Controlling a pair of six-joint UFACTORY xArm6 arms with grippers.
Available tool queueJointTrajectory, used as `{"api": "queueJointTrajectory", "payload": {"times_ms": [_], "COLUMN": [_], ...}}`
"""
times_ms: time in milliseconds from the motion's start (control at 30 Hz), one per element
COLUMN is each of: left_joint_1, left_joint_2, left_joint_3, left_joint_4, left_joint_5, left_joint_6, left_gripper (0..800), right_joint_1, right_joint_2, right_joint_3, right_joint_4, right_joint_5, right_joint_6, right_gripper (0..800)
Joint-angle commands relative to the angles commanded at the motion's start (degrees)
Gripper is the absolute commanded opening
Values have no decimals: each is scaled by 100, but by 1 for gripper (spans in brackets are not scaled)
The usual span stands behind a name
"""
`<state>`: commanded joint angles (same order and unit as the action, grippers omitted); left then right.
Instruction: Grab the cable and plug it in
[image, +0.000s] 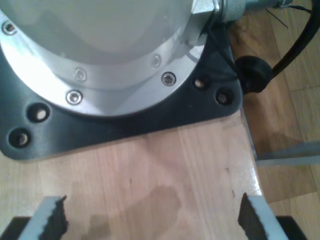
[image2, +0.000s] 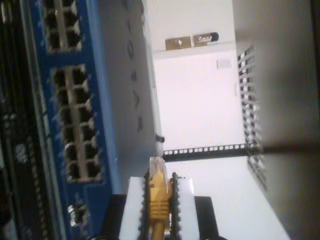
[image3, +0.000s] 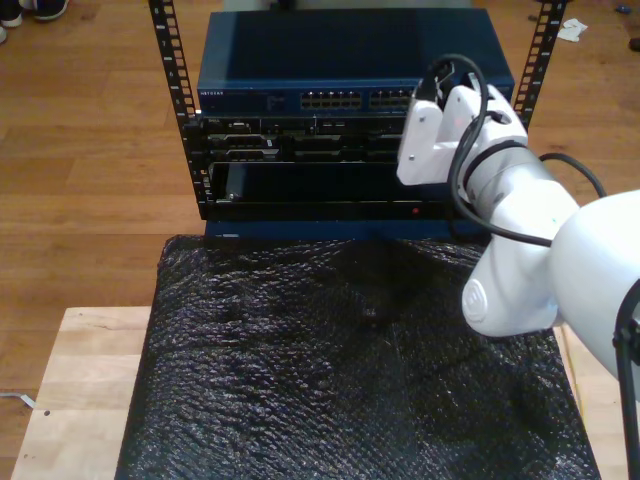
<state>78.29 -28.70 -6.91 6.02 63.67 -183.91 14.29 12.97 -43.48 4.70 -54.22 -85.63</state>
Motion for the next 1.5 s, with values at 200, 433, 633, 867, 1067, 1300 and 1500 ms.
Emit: {"api": "queueJointTrajectory", "payload": {"times_ms": [200, 433, 633, 867, 1067, 1300, 1500], "left_joint_1": [0, 0, 0, 0, 0, 0, 0], "left_joint_2": [0, 0, 0, 0, 0, 0, 0], "left_joint_3": [0, 0, 0, 0, 0, 0, 0], "left_joint_4": [0, 0, 0, 0, 0, 0, 0], "left_joint_5": [0, 0, 0, 0, 0, 9, 0], "left_joint_6": [0, 0, 0, 0, 0, 0, 0], "left_gripper": [800, 800, 800, 800, 800, 800, 800], "right_joint_1": [26, 26, 79, 132, 299, 484, 598], "right_joint_2": [79, 281, 536, 905, 1231, 1732, 1952], "right_joint_3": [-26, -88, -176, -281, -431, -765, -1073], "right_joint_4": [0, 18, 53, 185, 624, 1037, 1424], "right_joint_5": [-281, -580, -712, -1240, -1556, -2075, -2303], "right_joint_6": [-18, -44, -53, -62, -123, -466, -721], "right_gripper": [0, 0, 0, 0, 0, 0, 0]}}
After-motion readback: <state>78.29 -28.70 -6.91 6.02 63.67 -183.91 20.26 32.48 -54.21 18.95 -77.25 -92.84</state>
